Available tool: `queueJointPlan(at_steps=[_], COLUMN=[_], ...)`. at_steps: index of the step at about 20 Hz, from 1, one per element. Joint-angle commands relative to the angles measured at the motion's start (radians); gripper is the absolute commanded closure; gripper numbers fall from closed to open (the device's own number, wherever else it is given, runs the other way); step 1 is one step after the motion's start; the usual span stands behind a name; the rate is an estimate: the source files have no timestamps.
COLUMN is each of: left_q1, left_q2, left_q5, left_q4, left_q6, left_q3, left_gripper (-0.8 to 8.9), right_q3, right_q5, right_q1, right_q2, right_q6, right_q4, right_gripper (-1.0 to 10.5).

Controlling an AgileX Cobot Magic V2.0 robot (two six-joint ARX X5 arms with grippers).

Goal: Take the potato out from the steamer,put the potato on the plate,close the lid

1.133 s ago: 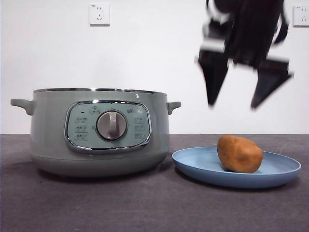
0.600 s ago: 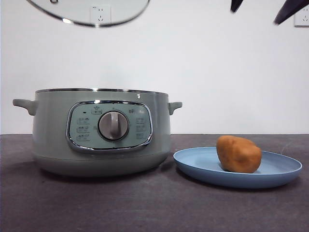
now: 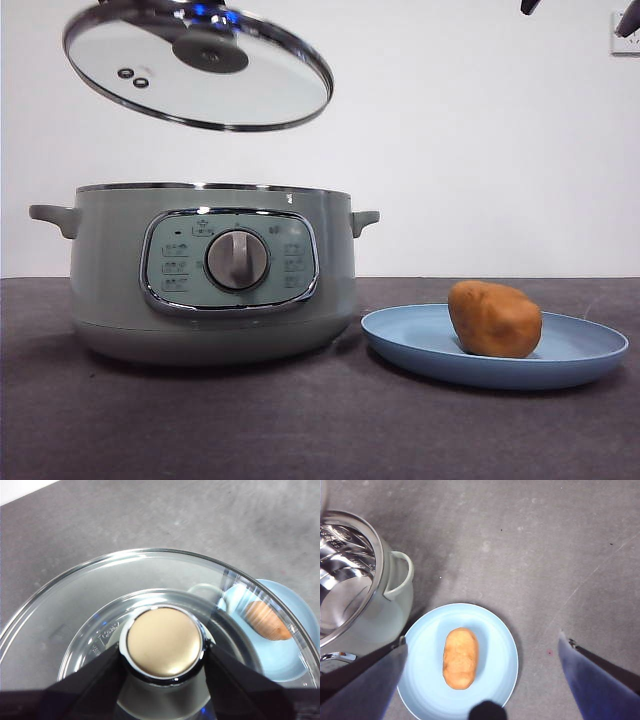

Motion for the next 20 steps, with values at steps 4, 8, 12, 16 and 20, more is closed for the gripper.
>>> queueJointPlan(at_steps=[4,8,12,16,20], left_q1=[-0.011,-0.011,-0.021,-0.053,-0.061], left_q2=[-0.042,-0.111,-0.12,-0.117,-0.117], left_q5=[0.009,-0.007,0.008,-0.01,-0.011], left_q4=[0.179,0.322,0.473,0.508,0.493], left_q6=[-0.015,-0.021,-0.021,-0.02,-0.02], left_q3=[-0.184,-0.398,-0.514,-0.573,-0.628], left_gripper=[8.21,8.21,8.21,8.22,8.22], right_q3=[0.001,0.001,0.001,0.001,0.001], right_q5=[0.003,0.003,0.002,0.002,0.002], right_q1=[0.0,0.0,0.0,0.0,0.0], right_q2=[0.003,0.003,0.003,0.003,0.003], right_q6=[0.008,0.015,0.025,0.026,0.026], right_q4=[0.006,0.006,0.006,0.005,0.005], right_gripper=[4.4,4.4,4.5,4.5,4.5])
